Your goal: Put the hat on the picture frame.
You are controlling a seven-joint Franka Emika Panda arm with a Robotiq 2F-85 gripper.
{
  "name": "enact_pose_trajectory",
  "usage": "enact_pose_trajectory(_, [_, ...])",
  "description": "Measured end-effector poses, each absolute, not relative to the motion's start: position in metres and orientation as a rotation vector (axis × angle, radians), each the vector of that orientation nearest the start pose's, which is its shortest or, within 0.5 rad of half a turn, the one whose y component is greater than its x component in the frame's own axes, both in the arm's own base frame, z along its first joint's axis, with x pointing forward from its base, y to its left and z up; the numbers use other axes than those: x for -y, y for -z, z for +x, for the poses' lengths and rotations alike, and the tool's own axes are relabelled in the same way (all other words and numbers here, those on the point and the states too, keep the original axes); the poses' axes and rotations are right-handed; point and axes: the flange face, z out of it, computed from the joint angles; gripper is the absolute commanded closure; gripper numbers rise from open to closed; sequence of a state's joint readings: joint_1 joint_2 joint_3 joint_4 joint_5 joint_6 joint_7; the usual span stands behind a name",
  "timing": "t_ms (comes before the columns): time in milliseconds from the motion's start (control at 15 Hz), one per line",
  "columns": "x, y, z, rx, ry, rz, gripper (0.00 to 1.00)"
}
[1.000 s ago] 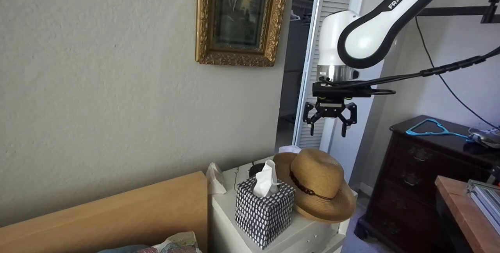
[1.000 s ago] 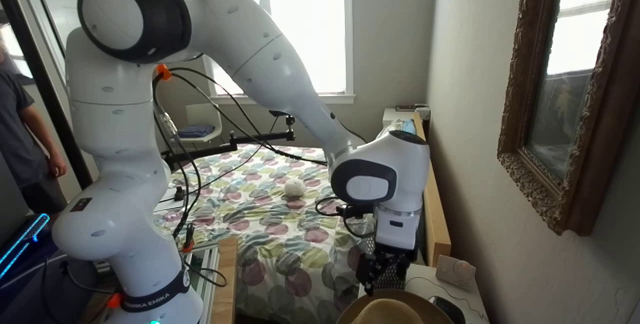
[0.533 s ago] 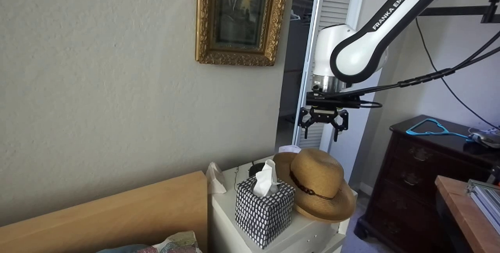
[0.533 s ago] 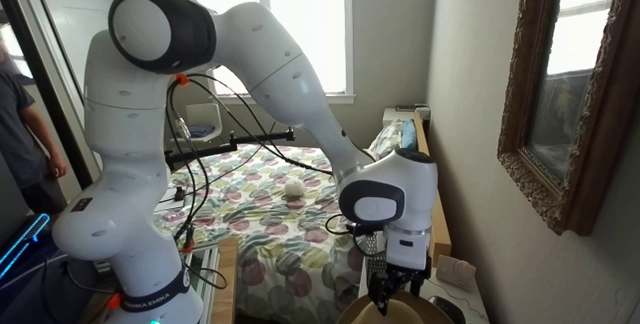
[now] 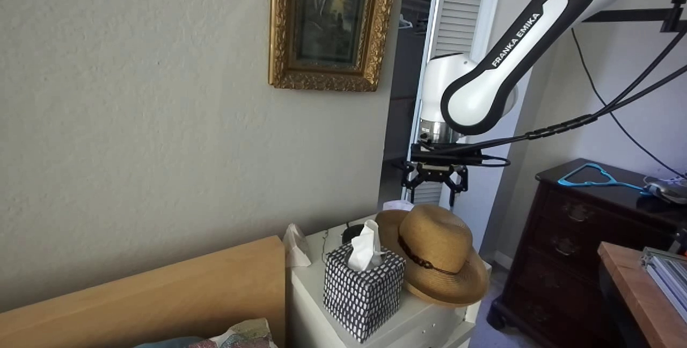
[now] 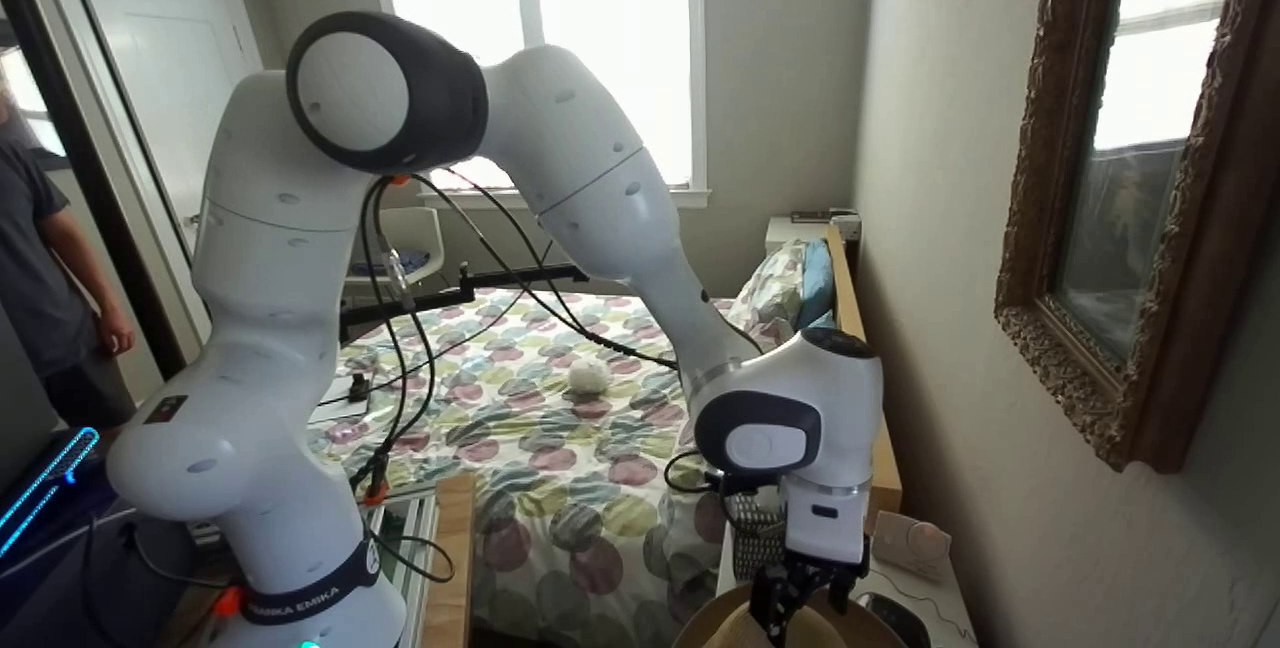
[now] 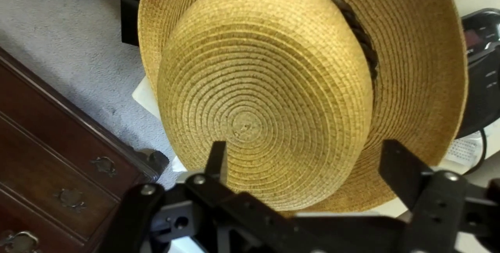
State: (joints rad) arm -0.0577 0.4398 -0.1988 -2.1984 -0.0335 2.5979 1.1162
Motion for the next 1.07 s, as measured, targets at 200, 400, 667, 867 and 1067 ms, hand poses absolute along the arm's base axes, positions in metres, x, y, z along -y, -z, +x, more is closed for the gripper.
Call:
enact_pose_trajectory(200, [0.14,-0.169,0.539,-1.998,0.006,-2.572,0.0])
enact_pose_trajectory(400, [0.14,-0.159,0.544,-2.002,-0.003,-2.575,0.28])
enact_pose_trajectory(667, [0.142,-0.154,0.549,-2.008,0.002,-2.575,0.56])
enact_pose_trajectory(867, [0.143,-0.156,0.553,-2.008,0.016,-2.574,0.78])
enact_pose_trajectory(1067, [0.144,-0.159,0.556,-2.007,0.03,-2.578,0.98])
